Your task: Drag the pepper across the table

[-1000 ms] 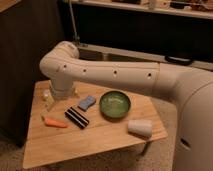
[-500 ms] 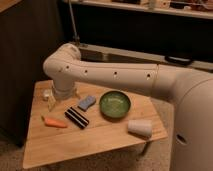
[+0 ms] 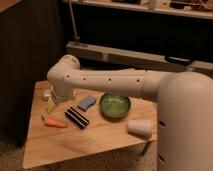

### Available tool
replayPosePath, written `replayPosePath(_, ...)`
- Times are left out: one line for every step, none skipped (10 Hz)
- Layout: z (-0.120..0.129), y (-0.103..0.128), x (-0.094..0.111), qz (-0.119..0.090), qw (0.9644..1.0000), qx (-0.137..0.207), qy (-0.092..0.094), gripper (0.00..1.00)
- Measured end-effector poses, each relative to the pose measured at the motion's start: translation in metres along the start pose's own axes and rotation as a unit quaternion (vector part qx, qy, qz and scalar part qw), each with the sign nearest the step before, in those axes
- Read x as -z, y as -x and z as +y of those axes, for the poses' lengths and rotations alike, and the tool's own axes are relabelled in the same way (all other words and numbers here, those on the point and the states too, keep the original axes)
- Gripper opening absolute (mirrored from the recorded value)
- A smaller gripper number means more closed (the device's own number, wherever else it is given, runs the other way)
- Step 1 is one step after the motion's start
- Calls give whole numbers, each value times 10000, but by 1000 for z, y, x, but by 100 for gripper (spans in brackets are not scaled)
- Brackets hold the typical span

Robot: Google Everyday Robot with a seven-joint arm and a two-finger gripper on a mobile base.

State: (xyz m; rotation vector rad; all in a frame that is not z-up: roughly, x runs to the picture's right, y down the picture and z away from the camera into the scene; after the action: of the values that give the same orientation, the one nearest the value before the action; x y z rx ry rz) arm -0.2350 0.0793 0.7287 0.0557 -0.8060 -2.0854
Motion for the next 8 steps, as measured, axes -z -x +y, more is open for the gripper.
replayPosePath(-2,-3,-26,-8,9999,140,-52,80)
replayPosePath(-5,-8,-53,-24,9995,293,-118,80)
replayPosePath(-7,-14,-75,-40,9989,439,-157,80)
replayPosePath(-13,-25,-101,-62,9978,626,-208,80)
replayPosePath(-19,-36,-122,-70,9965,796,-238,80)
replayPosePath(-24,-43,-134,-86,9954,917,-259,80)
replayPosePath(-29,-51,-145,-104,9935,1100,-270,80)
replayPosePath(-33,-54,-148,-120,9921,1210,-292,80)
